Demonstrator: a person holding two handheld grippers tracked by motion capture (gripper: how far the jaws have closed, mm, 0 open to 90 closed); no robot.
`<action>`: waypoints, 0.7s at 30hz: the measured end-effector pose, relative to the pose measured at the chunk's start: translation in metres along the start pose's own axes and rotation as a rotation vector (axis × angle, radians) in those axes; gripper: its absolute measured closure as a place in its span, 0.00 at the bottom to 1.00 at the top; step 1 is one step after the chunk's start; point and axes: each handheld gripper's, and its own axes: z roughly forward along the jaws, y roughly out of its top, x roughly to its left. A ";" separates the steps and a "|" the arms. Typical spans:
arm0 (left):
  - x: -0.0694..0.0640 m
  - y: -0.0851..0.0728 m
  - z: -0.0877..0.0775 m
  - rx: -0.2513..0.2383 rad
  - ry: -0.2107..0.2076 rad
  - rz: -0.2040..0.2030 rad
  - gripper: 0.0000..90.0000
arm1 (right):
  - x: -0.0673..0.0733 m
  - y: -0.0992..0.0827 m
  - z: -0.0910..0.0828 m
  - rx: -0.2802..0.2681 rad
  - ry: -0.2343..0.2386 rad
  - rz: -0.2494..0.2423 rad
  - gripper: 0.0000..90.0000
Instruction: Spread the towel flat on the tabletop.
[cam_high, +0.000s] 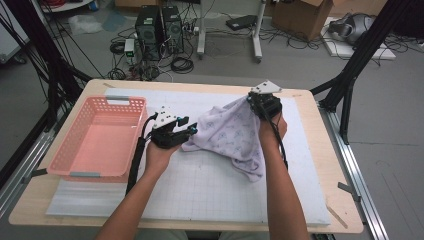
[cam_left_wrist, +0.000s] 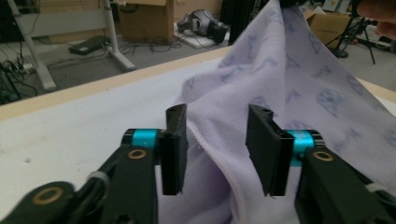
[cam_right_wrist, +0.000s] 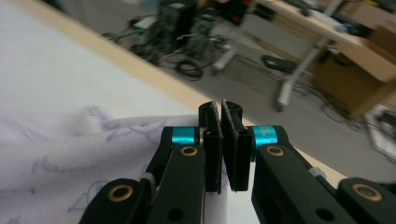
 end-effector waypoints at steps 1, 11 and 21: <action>0.000 -0.002 0.002 0.014 -0.004 -0.002 0.59 | -0.006 -0.001 0.001 0.000 -0.036 0.025 0.97; 0.000 -0.026 0.027 0.173 -0.035 0.045 0.49 | -0.033 -0.031 -0.003 0.082 0.014 0.167 0.77; 0.000 -0.045 0.049 0.308 -0.037 0.096 0.68 | -0.004 -0.076 -0.062 0.057 0.262 0.170 0.44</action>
